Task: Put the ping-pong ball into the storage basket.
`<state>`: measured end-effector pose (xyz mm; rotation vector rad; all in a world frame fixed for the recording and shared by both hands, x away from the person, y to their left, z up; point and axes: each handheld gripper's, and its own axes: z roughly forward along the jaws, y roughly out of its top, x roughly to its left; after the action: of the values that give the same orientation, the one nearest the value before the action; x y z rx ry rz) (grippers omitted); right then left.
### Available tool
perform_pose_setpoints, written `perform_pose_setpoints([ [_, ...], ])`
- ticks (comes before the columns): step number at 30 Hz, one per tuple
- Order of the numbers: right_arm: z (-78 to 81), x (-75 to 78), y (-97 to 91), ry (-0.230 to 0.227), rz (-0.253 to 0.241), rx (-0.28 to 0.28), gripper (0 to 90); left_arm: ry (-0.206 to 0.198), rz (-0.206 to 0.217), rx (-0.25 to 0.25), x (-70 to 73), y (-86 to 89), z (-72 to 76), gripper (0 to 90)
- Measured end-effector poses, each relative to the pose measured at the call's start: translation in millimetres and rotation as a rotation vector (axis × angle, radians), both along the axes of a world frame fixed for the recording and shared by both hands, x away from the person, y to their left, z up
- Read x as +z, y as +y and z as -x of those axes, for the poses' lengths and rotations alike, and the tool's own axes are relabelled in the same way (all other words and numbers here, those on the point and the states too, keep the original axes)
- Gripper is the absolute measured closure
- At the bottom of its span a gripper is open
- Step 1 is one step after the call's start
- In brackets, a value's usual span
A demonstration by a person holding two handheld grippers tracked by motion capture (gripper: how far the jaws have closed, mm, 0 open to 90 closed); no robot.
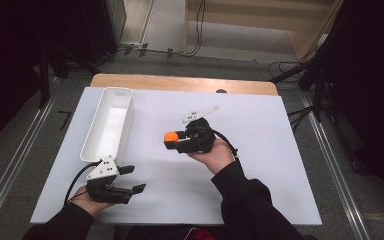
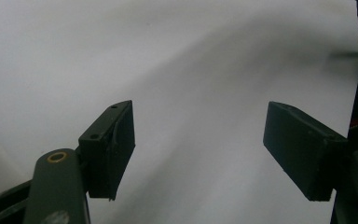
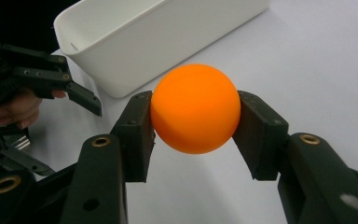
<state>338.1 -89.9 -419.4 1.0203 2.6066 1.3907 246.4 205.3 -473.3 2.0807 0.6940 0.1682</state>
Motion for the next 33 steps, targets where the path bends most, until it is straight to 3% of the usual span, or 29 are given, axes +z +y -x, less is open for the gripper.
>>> perform_pose_setpoints([
  [33,-26.8,13.5,40.5,0.017,-0.025,0.024,48.4,-0.002,0.013,0.001,-0.5,1.1,0.0,25.3],
])
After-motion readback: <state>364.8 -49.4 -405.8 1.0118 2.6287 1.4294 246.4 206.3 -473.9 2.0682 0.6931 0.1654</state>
